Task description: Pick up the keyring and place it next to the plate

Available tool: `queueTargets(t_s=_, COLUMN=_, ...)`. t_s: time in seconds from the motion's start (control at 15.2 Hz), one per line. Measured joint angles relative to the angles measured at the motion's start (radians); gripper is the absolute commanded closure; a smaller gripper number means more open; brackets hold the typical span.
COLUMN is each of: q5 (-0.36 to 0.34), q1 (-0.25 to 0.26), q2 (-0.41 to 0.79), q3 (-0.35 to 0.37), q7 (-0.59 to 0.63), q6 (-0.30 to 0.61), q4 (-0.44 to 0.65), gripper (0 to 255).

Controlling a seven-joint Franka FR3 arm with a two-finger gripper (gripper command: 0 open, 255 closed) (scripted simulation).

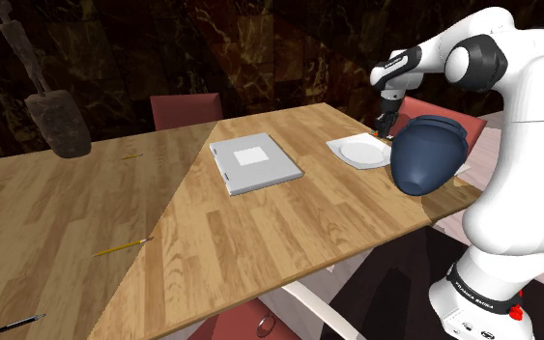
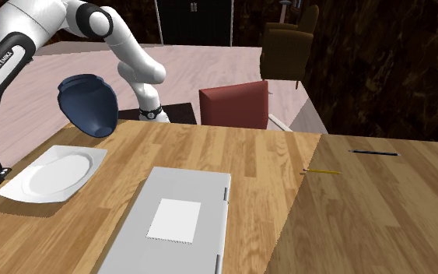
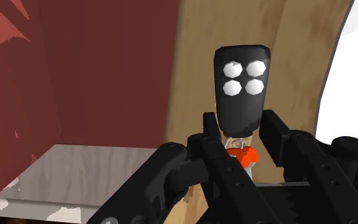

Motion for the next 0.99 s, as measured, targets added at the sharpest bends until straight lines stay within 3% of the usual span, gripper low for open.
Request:
queueTargets(t_s=0.07, q5=0.000, q1=0.000, q2=0.000, q3=0.000, q7=0.000, q6=0.000, q4=0.000, gripper=0)
queueTargets(t_s=0.46, q5=0.000, q1=0.000, q2=0.000, q3=0.000, q7=0.000, q6=0.000, q4=0.000, gripper=0)
queueTargets(t_s=0.79, q5=-0.006, q1=0.002, q2=-0.025, q3=-0.002, q7=0.007, q6=-0.102, q4=0.078, gripper=0)
queueTargets(t_s=0.99, q5=-0.007, q1=0.001, q2=-0.033, q3=-0.003, q7=0.005, q6=-0.111, q4=0.080, gripper=0)
